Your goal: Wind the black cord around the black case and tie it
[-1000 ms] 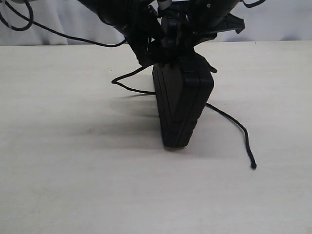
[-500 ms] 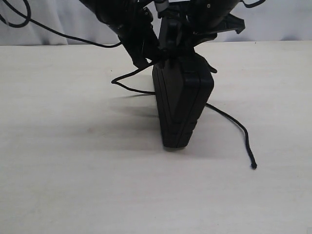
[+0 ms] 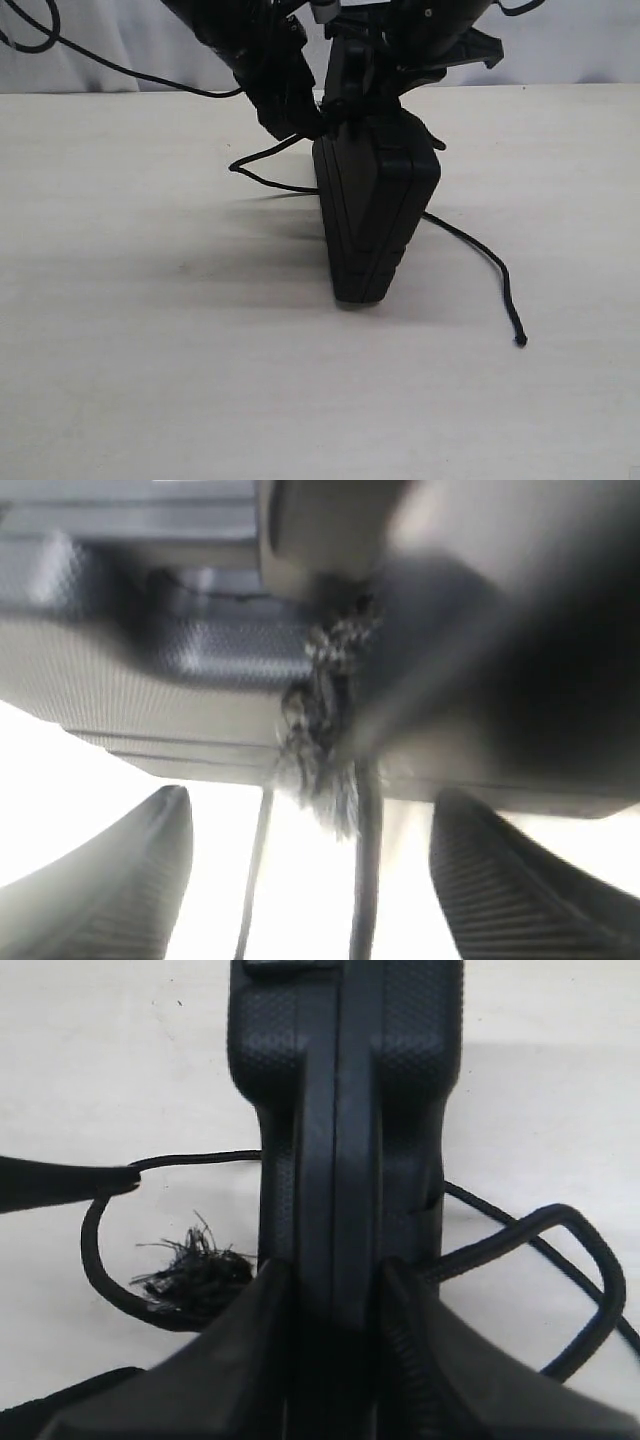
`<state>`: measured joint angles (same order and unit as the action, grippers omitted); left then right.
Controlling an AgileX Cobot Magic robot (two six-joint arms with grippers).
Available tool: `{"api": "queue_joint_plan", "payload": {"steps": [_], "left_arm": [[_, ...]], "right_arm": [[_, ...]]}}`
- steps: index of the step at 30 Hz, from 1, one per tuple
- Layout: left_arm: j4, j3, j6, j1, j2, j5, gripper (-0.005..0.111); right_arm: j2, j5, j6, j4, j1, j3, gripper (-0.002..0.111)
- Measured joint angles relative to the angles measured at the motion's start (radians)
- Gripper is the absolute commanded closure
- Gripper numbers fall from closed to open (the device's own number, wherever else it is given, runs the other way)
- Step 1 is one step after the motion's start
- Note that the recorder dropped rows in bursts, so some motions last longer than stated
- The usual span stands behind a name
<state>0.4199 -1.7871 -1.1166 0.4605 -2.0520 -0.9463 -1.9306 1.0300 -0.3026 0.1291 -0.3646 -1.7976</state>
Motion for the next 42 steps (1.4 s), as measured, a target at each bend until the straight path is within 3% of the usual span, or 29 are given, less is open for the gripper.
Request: {"api": "queue_joint_plan", "payload": {"steps": [7, 13, 18, 22, 23, 38, 42], "left_arm": [[0.112, -0.010, -0.017, -0.017, -0.054, -0.032, 0.044], [0.120, -0.010, -0.034, -0.017, -0.065, -0.012, 0.044], [0.027, -0.018, -0.001, -0.014, -0.065, 0.027, 0.071], [0.000, -0.017, 0.010, -0.013, -0.063, 0.031, 0.104], [0.003, -0.017, 0.010, -0.013, -0.063, 0.031, 0.107], [0.396, -0.001, -0.311, -0.060, -0.089, 0.011, 0.107], [0.378, 0.001, -0.313, -0.062, -0.087, 0.018, 0.107]], "right_arm": [[-0.002, 0.004, 0.007, -0.031, 0.000, 0.000, 0.104], [-0.004, 0.004, 0.018, -0.053, 0.002, 0.000, 0.104], [-0.010, -0.001, 0.017, -0.053, 0.003, 0.000, 0.104], [-0.014, -0.006, 0.013, -0.053, 0.003, 0.000, 0.104], [-0.014, -0.006, 0.013, -0.053, 0.003, 0.000, 0.104], [-0.016, -0.023, 0.033, -0.025, -0.026, 0.006, 0.104], [-0.016, -0.023, 0.033, -0.023, -0.028, 0.006, 0.104]]}}
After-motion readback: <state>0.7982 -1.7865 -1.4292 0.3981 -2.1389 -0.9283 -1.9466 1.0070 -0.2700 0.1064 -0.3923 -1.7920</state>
